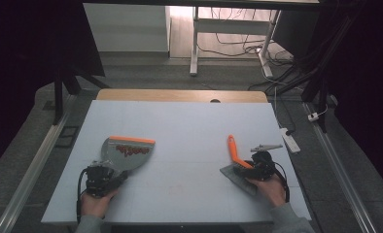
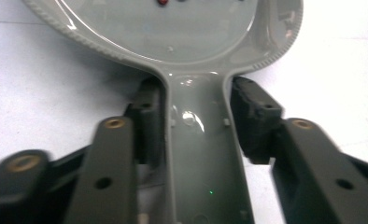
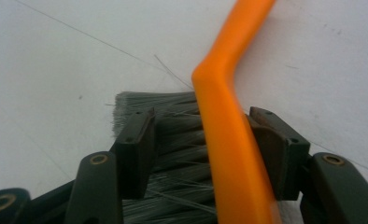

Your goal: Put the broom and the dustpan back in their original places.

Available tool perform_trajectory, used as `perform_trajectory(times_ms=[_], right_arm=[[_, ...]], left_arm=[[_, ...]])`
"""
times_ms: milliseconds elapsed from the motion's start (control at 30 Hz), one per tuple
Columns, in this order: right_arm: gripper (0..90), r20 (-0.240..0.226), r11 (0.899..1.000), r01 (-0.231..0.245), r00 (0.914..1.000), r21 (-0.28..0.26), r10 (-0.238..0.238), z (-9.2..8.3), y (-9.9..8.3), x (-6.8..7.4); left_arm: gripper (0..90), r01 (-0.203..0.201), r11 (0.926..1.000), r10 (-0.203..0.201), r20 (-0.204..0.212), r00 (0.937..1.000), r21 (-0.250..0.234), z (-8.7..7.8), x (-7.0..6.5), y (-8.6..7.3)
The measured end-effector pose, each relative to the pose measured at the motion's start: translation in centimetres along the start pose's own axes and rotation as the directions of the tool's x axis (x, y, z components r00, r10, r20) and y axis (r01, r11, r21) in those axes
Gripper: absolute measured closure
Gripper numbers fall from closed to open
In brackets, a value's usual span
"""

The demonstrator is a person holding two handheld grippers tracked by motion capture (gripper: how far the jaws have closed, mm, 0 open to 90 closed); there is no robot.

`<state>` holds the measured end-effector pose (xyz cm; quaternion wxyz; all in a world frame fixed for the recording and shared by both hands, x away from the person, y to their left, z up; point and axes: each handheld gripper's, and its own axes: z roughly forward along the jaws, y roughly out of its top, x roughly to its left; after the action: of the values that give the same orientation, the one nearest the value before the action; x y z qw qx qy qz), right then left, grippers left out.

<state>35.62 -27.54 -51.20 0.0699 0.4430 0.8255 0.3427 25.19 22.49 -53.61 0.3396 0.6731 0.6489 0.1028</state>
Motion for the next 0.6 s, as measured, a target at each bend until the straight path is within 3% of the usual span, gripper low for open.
perform_trajectory(times_ms=[100, 200, 400, 500, 600], right_arm=[[41.2, 0.023, 1.0, -0.003, 0.9997, 0.002, 0.003, 0.0, 0.0, 0.0], [39.9, 0.051, 1.0, 0.003, 0.9987, -0.01, -0.003, 0.0, 0.0, 0.1], [39.1, 0.066, 0.999, 0.0, 0.9978, -0.047, 0.004, -0.8, -0.1, 0.1], [39.8, 0.055, 0.997, 0.043, 0.9977, -0.068, -0.039, -1.4, 0.0, 0.4], [41.0, 0.02, 0.991, 0.1, 0.9949, -0.092, -0.098, -1.9, -0.1, 0.7]], left_arm=[[38.6, -0.032, 0.9995, 0.032, 0.014, 0.9994, 0.006, -0.2, 0.0, 0.0], [32.4, -0.058, 0.9983, 0.058, 0.012, 0.9983, 0.006, -0.5, 0.0, 0.0], [29.2, -0.112, 0.9937, 0.112, 0.021, 0.9935, -0.009, -1.9, 0.2, -0.4], [29.1, -0.163, 0.9861, 0.164, 0.029, 0.9861, -0.035, -2.7, 0.3, -0.4], [31.1, -0.23, 0.9721, 0.233, 0.079, 0.9691, -0.044, -3.2, 0.2, -0.2]])
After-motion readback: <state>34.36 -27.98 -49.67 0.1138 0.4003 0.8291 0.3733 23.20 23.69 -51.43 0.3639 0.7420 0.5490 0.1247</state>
